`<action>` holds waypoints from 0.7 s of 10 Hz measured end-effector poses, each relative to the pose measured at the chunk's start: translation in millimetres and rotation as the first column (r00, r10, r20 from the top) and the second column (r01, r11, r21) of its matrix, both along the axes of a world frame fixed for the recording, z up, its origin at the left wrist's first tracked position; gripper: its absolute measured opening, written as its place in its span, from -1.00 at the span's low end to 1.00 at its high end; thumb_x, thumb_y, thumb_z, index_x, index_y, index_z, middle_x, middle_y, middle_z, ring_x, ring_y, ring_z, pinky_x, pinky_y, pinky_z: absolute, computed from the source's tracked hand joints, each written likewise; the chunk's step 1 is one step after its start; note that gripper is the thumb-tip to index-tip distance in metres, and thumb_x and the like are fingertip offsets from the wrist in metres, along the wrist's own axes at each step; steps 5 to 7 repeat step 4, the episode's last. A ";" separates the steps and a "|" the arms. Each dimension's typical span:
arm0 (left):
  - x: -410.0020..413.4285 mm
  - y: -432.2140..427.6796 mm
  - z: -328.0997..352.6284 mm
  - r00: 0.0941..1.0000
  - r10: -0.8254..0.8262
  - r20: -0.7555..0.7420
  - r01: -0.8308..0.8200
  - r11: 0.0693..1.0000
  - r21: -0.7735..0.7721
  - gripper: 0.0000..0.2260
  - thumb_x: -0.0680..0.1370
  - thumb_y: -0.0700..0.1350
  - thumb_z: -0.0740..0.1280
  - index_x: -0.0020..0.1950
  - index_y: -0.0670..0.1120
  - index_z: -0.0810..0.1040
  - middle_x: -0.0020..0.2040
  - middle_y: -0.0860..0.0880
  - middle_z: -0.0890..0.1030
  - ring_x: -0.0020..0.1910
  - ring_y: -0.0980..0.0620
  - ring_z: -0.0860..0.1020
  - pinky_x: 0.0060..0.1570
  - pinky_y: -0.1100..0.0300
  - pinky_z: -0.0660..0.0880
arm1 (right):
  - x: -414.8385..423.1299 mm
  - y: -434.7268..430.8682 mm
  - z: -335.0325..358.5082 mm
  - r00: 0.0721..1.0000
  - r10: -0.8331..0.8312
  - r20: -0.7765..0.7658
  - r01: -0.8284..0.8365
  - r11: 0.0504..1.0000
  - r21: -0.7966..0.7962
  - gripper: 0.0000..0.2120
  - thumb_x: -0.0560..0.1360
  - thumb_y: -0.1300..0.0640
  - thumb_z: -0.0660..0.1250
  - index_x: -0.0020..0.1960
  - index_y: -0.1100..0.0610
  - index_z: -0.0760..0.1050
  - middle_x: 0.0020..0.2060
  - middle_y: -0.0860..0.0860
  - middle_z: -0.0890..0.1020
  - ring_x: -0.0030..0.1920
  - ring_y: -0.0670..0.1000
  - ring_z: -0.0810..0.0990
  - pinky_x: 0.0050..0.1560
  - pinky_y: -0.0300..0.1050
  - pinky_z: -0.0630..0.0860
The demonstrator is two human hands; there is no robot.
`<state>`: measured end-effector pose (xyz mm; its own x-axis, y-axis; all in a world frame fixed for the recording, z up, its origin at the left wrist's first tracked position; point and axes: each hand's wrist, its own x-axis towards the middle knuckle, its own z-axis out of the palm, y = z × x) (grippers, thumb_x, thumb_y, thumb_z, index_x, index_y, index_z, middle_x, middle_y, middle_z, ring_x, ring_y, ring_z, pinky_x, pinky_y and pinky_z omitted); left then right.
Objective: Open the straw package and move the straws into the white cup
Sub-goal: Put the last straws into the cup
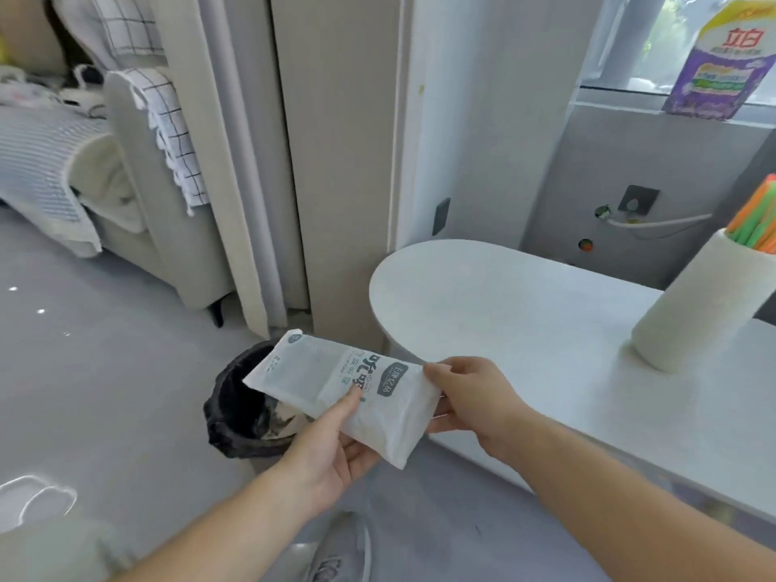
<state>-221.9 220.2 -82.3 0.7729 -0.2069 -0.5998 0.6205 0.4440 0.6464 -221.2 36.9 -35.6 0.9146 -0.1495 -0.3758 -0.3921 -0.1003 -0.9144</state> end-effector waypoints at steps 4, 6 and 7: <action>7.4 33.5 -43.0 0.964 -0.082 -0.253 0.119 0.984 0.131 -0.45 0.62 0.20 0.29 0.29 -0.28 0.41 0.07 -0.33 0.68 0.05 -0.25 0.67 0.00 -0.16 0.63 | 55.8 68.1 -63.9 0.983 0.002 -0.185 -0.020 0.995 -0.100 -0.58 0.64 -0.10 0.21 0.16 0.27 0.51 -0.06 0.21 0.70 -0.22 0.13 0.72 -0.32 -0.08 0.66; 7.4 33.5 -43.0 0.964 -0.082 -0.253 0.119 0.984 0.131 -0.45 0.62 0.20 0.29 0.29 -0.28 0.41 0.07 -0.33 0.68 0.05 -0.25 0.67 0.00 -0.16 0.63 | 55.8 68.1 -63.9 0.983 0.002 -0.185 -0.020 0.995 -0.100 -0.58 0.64 -0.10 0.21 0.16 0.27 0.51 -0.06 0.21 0.70 -0.22 0.13 0.72 -0.32 -0.08 0.66; 7.4 33.5 -43.0 0.964 -0.082 -0.253 0.119 0.984 0.131 -0.45 0.62 0.20 0.29 0.29 -0.28 0.41 0.07 -0.33 0.68 0.05 -0.25 0.67 0.00 -0.16 0.63 | 55.8 68.1 -63.9 0.983 0.002 -0.185 -0.020 0.995 -0.100 -0.58 0.64 -0.10 0.21 0.16 0.27 0.51 -0.06 0.21 0.70 -0.22 0.13 0.72 -0.32 -0.08 0.66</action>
